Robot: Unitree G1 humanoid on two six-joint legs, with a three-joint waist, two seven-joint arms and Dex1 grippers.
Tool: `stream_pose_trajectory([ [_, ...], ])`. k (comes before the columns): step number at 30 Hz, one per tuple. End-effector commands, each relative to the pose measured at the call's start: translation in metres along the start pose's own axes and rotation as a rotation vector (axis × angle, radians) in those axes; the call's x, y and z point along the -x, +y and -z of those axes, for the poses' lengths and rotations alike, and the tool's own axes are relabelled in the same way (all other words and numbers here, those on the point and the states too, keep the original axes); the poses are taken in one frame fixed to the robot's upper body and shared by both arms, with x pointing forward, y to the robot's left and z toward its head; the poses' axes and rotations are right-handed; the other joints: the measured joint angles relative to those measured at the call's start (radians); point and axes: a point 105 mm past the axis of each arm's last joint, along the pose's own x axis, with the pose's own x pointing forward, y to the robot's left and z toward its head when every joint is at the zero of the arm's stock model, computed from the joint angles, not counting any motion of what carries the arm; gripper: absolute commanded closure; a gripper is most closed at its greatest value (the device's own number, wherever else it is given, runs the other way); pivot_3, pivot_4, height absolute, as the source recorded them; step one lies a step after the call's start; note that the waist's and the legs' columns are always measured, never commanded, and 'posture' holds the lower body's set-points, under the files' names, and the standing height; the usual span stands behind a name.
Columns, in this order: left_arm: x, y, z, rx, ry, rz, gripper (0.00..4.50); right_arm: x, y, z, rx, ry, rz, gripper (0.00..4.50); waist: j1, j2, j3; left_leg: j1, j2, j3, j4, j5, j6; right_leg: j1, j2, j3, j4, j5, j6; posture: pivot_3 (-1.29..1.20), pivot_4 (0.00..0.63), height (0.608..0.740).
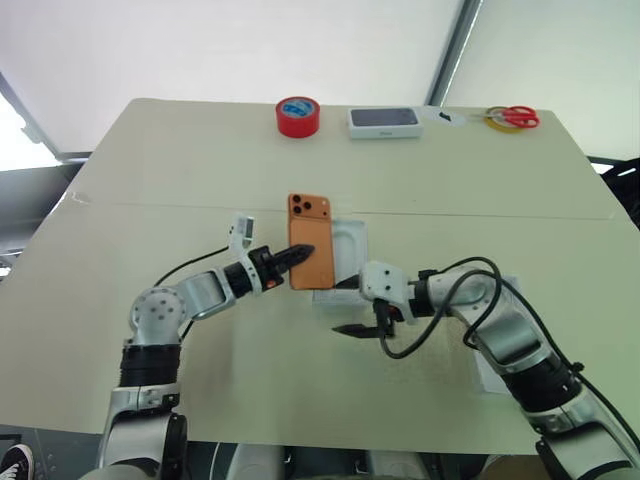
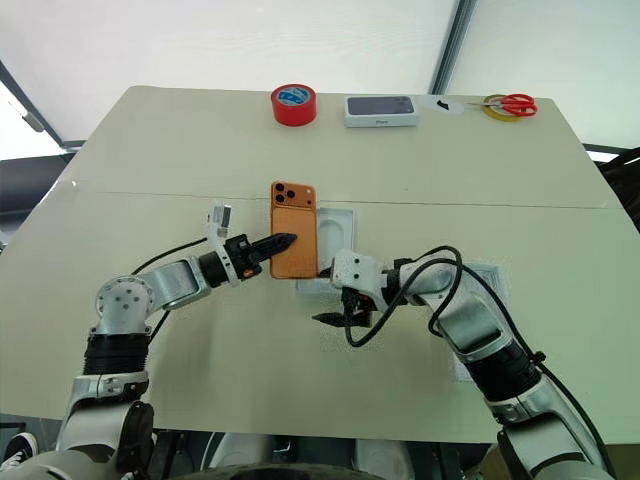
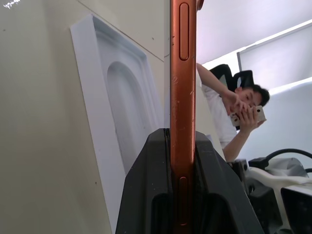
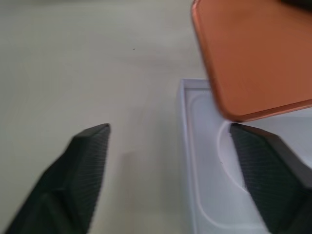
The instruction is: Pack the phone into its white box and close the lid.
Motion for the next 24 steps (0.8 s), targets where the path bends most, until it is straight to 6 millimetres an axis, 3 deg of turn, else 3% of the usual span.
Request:
stream_pose_trajectory([
  [1,-0.011,-0.018,-0.002,-0.003,0.01,0.092,4.5,0.032,-0.025,-0.023,0.058,-0.07,0.085,0.02,0.002,0.0,0.001,0.0,0.0,0.0,0.0,0.0,0.0,0.0,0.0,0.0,0.0,0.0,0.0,0.0,0.15,0.74],
  [6,-0.02,-0.016,0.008,0.049,0.039,0.09,4.5,0.057,-0.062,0.015,0.054,0.076,0.242,0.02,0.001,-0.001,0.001,0.0,0.0,0.0,0.001,0.0,0.001,0.001,0.0,0.0,0.0,0.0,0.001,0.0,0.15,0.74],
  [14,-0.026,-0.014,0.023,0.056,0.095,0.059,4.5,0.065,-0.067,0.034,0.089,0.112,0.252,0.02,-0.001,-0.001,0.002,0.0,0.002,0.001,0.001,0.001,-0.001,0.0,0.002,0.0,0.0,0.0,0.001,0.0,0.15,0.74],
  [22,-0.034,-0.009,0.026,0.02,0.119,-0.007,0.88,0.059,-0.066,0.038,0.097,0.118,0.248,0.0,0.002,-0.001,0.001,0.001,0.003,0.0,0.003,0.001,-0.002,0.003,0.003,0.0,0.0,0.0,0.001,0.0,0.15,0.74],
  [24,-0.032,-0.005,0.033,-0.034,0.184,-0.051,0.88,0.057,-0.065,0.037,0.1,0.115,0.245,0.0,0.001,-0.001,0.001,0.002,0.003,0.0,0.003,0.001,-0.002,0.003,0.003,0.0,0.0,0.0,0.001,0.0,0.15,0.74],
])
